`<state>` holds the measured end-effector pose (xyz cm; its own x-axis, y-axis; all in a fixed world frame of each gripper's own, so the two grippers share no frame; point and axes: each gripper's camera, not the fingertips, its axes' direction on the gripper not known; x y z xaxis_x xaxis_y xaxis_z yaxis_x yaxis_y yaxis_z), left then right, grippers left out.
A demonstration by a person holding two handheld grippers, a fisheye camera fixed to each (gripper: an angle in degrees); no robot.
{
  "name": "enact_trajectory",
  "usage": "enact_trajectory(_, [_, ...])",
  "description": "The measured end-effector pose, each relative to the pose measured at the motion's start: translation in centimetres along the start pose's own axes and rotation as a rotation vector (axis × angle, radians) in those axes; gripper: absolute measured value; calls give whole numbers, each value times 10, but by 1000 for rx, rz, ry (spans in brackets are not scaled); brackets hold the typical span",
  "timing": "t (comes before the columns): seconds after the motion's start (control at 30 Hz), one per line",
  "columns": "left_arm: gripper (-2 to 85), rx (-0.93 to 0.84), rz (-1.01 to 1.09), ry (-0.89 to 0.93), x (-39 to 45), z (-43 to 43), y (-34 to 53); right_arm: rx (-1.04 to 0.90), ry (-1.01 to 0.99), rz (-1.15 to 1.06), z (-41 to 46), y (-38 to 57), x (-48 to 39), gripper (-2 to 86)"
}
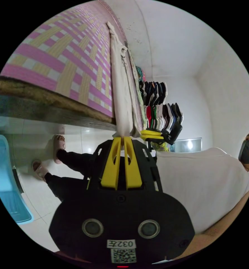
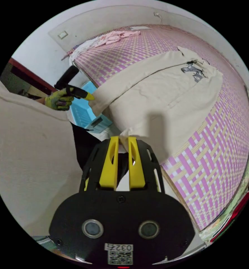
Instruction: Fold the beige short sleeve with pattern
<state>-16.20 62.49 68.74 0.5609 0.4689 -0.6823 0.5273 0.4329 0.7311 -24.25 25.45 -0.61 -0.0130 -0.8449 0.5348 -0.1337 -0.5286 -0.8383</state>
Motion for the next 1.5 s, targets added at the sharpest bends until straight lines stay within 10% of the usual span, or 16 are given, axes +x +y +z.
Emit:
enact_trajectory(0.8, [-5,275,-200,-314,35,-58,25,337,-409,312,-55,5,230,50])
enact_trajectory(1.5, [-7,293,-71,-149,16,17,-319,362,-399,382,-90,-215,458,62])
